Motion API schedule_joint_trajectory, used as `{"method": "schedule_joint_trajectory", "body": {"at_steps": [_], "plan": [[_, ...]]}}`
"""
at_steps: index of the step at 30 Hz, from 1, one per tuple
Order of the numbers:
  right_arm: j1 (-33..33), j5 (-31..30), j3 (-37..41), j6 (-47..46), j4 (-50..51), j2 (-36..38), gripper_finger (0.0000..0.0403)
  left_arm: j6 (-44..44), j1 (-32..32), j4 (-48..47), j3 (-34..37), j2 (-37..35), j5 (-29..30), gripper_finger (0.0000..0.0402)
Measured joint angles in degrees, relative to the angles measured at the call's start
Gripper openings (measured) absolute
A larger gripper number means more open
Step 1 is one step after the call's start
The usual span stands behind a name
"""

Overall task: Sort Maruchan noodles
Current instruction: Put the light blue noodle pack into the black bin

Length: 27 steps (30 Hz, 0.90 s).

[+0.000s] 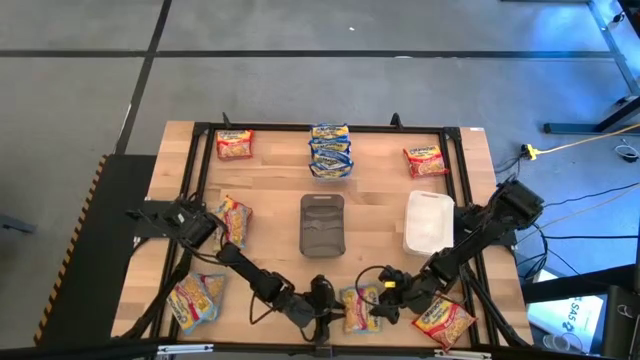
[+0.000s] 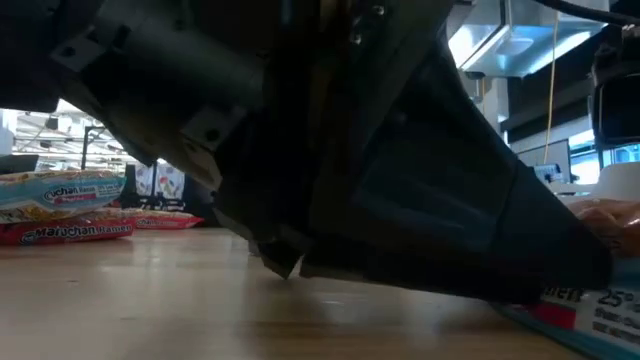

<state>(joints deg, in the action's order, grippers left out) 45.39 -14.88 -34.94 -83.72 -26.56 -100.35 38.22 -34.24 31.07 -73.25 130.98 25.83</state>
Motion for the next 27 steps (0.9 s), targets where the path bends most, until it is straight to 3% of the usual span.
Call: {"method": "schedule_joint_trajectory", "body": {"at_steps": [3,11,20,23,27], "plan": [[0.0,-1.0,0.0,-0.3,-2.1,-1.0,0.0269,0.0,0.0,-0.4,0.0,0.0,0.1,0.0108],[-0.1,-11.6,0.0,4.9,-11.0,-3.1,0.0269,-0.1,-0.1,-0.5,0.0,0.0,-0.1,0.0108],[-1.2,-8.7,-3.4,11.0,-10.0,-4.5,0.0266,-2.8,0.6,2.8,0.0,0.0,0.9,0.0108],[-1.6,-8.0,-4.2,12.3,-9.2,-5.3,0.0241,-2.8,0.8,2.8,0.0,0.0,0.8,0.0108],[-1.6,-7.6,-4.4,15.0,-8.9,-5.4,0.0171,-3.8,0.3,1.8,0.0,-0.1,0.1,0.0108]]}}
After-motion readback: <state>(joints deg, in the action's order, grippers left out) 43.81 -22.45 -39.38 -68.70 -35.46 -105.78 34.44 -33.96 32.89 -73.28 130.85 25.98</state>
